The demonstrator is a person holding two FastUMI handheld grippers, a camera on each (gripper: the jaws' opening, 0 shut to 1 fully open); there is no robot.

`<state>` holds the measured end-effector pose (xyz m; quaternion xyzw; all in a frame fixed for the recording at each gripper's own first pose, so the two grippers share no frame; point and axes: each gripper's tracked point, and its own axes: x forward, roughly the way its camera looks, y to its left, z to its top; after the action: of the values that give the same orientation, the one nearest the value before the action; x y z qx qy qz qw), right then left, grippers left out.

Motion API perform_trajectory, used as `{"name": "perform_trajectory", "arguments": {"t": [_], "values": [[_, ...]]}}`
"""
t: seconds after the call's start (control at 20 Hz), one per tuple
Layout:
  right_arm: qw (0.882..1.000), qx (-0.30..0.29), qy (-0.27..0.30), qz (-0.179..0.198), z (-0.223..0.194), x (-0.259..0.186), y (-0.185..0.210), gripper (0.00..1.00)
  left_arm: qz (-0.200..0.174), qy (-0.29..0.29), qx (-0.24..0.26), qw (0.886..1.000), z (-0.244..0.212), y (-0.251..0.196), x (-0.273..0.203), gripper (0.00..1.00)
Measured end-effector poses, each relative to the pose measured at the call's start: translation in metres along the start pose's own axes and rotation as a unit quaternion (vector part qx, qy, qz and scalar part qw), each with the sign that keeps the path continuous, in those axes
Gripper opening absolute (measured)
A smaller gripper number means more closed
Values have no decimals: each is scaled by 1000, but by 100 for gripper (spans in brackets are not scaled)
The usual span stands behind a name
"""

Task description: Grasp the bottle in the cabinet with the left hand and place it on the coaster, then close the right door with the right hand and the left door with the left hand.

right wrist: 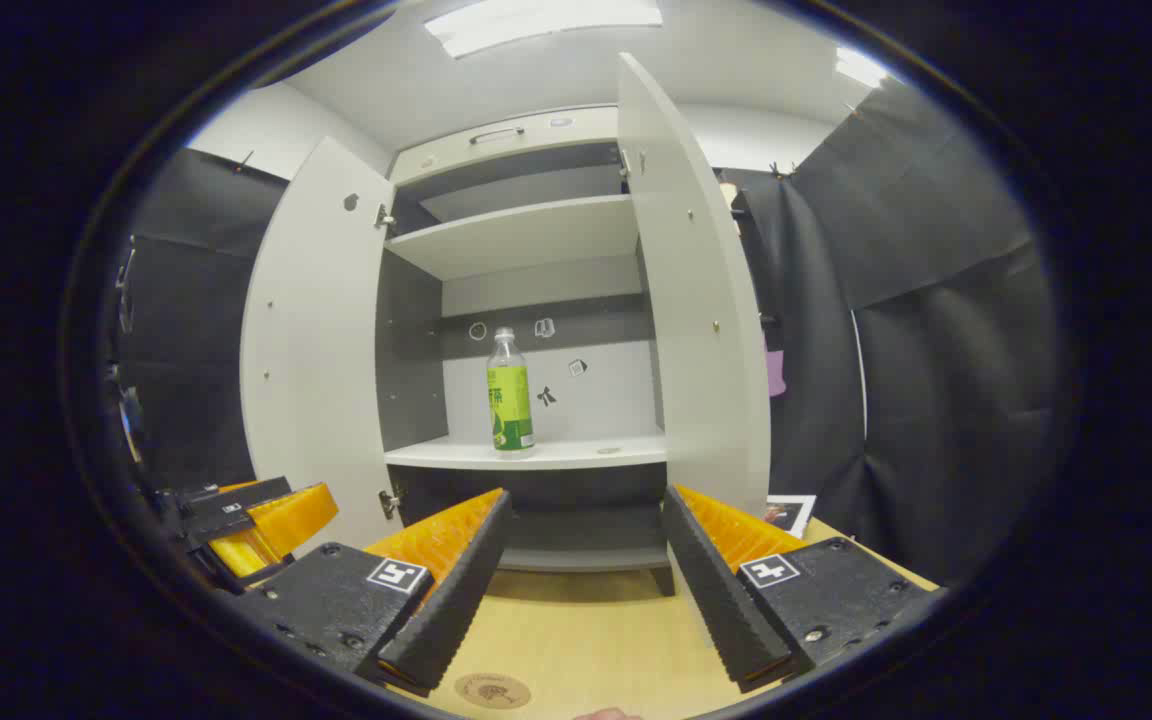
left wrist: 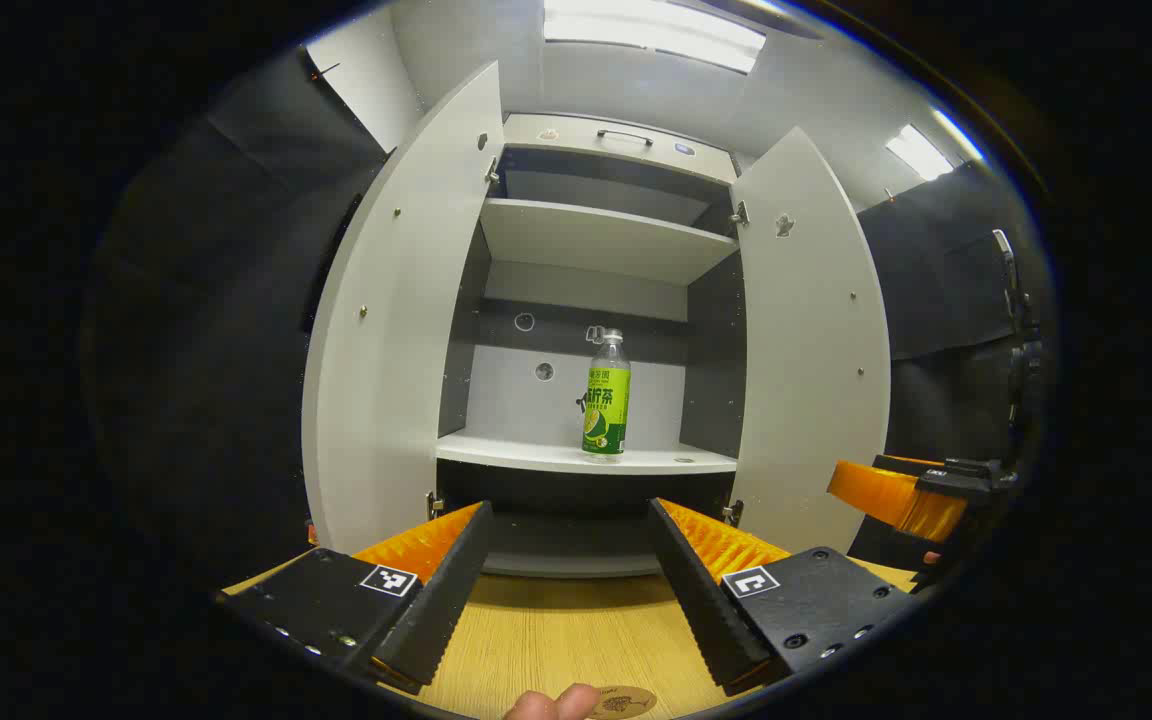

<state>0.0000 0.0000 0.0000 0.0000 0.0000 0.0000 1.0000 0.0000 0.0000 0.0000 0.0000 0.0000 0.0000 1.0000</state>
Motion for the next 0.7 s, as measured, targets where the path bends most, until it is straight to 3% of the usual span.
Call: {"name": "perform_trajectory", "arguments": {"t": [0.05,0.1,0.7], "values": [[1000,-13,4,-8,-2,1,-6,99,0,1,0,1000,0,1,1,100],[1000,-21,5,-10,-3,2,-8,99,-1,2,-1,1000,0,2,1,95],[1000,-16,13,-2,-8,-2,-1,99,11,12,-3,1000,-8,11,-1,95]]}}
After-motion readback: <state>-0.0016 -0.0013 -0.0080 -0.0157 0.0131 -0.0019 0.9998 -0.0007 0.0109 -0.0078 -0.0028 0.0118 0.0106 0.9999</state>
